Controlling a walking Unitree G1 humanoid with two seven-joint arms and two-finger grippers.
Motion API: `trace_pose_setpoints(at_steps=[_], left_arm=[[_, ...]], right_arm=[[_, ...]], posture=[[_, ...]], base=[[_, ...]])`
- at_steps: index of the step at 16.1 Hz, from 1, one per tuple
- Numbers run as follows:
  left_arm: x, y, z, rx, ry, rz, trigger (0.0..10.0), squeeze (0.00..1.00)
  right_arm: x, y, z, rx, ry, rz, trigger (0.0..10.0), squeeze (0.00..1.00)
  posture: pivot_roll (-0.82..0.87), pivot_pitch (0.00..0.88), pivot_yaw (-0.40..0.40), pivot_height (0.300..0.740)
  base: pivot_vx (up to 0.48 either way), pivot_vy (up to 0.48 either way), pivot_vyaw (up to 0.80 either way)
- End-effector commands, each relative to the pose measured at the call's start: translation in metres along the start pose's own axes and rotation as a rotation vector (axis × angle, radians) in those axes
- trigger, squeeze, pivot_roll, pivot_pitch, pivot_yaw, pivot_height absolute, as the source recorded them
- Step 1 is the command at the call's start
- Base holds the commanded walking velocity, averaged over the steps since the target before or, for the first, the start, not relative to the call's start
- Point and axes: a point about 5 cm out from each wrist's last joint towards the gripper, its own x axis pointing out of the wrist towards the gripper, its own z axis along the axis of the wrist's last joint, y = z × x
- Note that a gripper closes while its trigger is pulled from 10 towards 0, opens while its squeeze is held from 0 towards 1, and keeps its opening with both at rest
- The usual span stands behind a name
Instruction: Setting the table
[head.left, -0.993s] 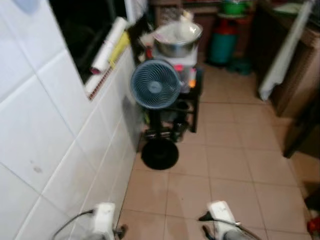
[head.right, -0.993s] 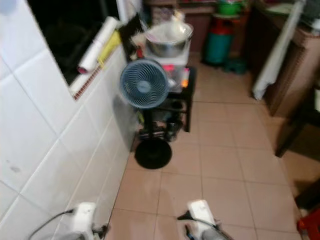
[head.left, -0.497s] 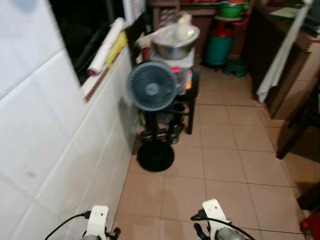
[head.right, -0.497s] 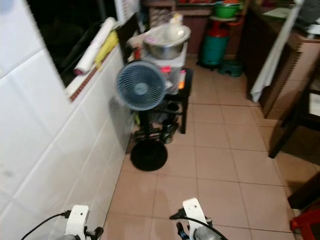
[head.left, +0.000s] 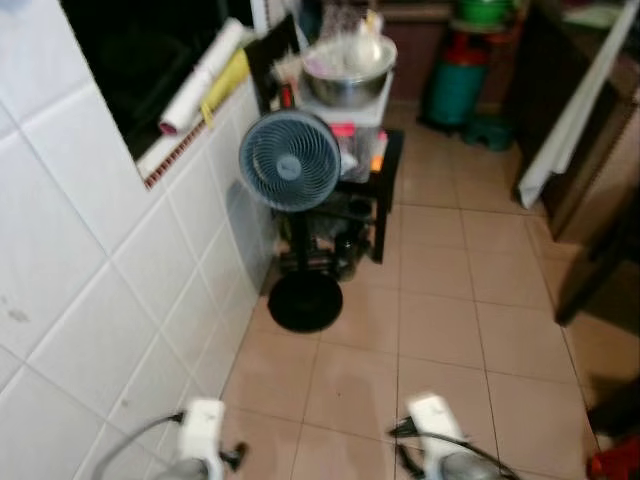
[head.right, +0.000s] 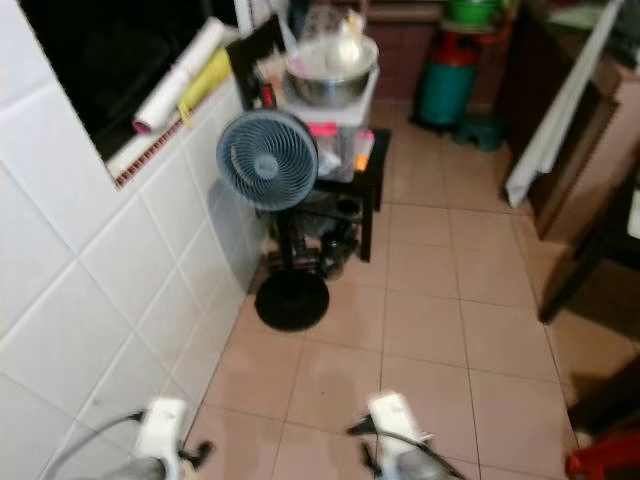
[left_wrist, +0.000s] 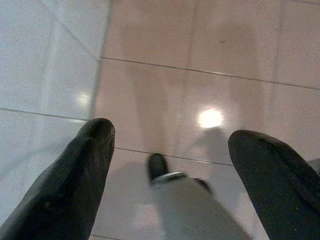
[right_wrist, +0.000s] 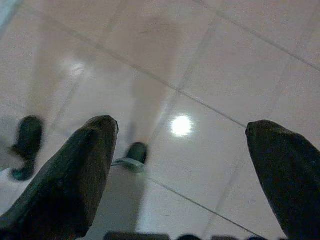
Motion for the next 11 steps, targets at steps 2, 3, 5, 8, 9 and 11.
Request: trace_pose_setpoints(at_steps=[2, 3, 5, 8, 9, 11], left_arm=[[-0.003, 0.014, -0.001, 0.006, 0.006, 0.053, 10.0, 0.00], [-0.003, 0.016, -0.001, 0.004, 0.004, 0.062, 10.0, 0.00], [-0.004, 0.022, -0.002, -0.008, -0.002, 0.091, 10.0, 0.00], [-0.006, 0.026, -0.006, -0.026, -0.002, 0.105, 10.0, 0.00], [-0.007, 0.028, -0.009, -0.037, 0.001, 0.116, 10.0, 0.00], [-0.006, 0.025, -0.006, -0.020, -0.002, 0.117, 10.0, 0.00]], right_arm=[[0.002, 0.009, 0.005, -0.001, -0.003, 0.026, 10.0, 0.00], [0.002, 0.009, 0.006, -0.008, -0.004, 0.029, 10.0, 0.00], [0.002, 0.009, 0.011, -0.034, -0.008, 0.041, 10.0, 0.00], [0.003, 0.010, 0.013, -0.067, -0.011, 0.055, 10.0, 0.00], [0.003, 0.011, 0.016, -0.063, -0.019, 0.062, 10.0, 0.00], [0.003, 0.013, 0.017, -0.023, -0.024, 0.059, 10.0, 0.00]], posture=[[0.02, 0.000, 0.007, 0.740], [0.03, 0.000, -0.007, 0.740], [0.06, 0.000, -0.036, 0.740], [0.08, 0.000, -0.056, 0.740], [0.09, 0.000, -0.061, 0.740], [0.09, 0.000, -0.048, 0.740]], base=[[0.000, 0.000, 0.00], [0.000, 0.000, 0.00], [0.000, 0.000, 0.00], [0.000, 0.000, 0.00], [0.000, 0.000, 0.00], [0.000, 0.000, 0.00]])
